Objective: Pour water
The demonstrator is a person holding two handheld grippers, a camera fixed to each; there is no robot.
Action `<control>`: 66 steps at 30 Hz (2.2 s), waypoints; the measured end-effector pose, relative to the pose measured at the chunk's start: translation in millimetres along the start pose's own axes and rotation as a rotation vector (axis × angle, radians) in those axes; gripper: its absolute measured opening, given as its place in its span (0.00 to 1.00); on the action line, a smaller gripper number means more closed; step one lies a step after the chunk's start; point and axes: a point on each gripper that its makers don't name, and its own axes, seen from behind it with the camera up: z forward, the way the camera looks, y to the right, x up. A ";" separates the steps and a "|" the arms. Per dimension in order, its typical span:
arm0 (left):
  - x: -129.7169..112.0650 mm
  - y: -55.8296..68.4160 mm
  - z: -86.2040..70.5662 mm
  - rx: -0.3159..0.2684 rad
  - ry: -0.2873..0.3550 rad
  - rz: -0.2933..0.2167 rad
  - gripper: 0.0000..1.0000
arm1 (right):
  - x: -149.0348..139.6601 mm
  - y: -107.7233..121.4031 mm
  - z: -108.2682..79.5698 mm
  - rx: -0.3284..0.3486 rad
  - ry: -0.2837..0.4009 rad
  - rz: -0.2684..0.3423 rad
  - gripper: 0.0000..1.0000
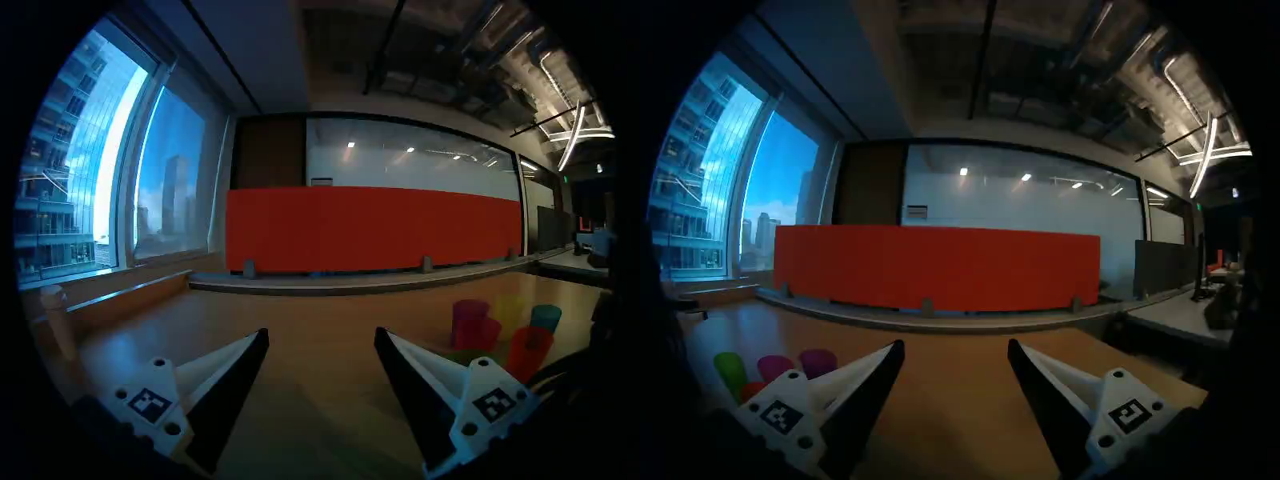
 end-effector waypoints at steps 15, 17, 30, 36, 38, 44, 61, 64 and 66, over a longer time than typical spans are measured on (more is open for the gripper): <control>-0.5 1.7 -1.3 -0.003 0.000 0.000 0.98 | -30.5 5.0 -1.1 0.015 0.007 0.048 1.00; -0.8 2.0 -1.3 -0.003 0.000 0.000 0.98 | -34.3 6.5 -1.1 0.017 0.003 0.059 1.00; -0.6 1.8 -1.2 -0.003 0.000 0.000 0.98 | -52.0 13.6 8.6 0.012 -0.014 0.053 1.00; -0.5 2.0 -1.3 -0.003 0.000 0.000 0.98 | -58.8 15.2 9.3 0.008 -0.026 0.048 1.00; -0.5 2.0 -1.2 -0.003 0.000 0.000 0.98 | -59.8 15.1 9.2 0.007 -0.029 0.047 1.00; -0.6 2.1 -1.5 -0.003 0.000 0.000 0.98 | -63.7 14.4 9.7 0.008 -0.043 0.046 1.00; -0.8 2.4 -1.4 -0.003 0.000 0.000 0.98 | -66.2 10.5 9.5 0.013 -0.057 0.032 1.00; -0.7 2.5 -1.4 -0.003 0.000 0.000 0.98 | -66.0 10.0 9.4 0.013 -0.057 0.031 1.00; -0.7 2.3 -1.4 -0.003 0.000 0.000 0.98 | -66.0 9.8 9.2 0.013 -0.057 0.031 1.00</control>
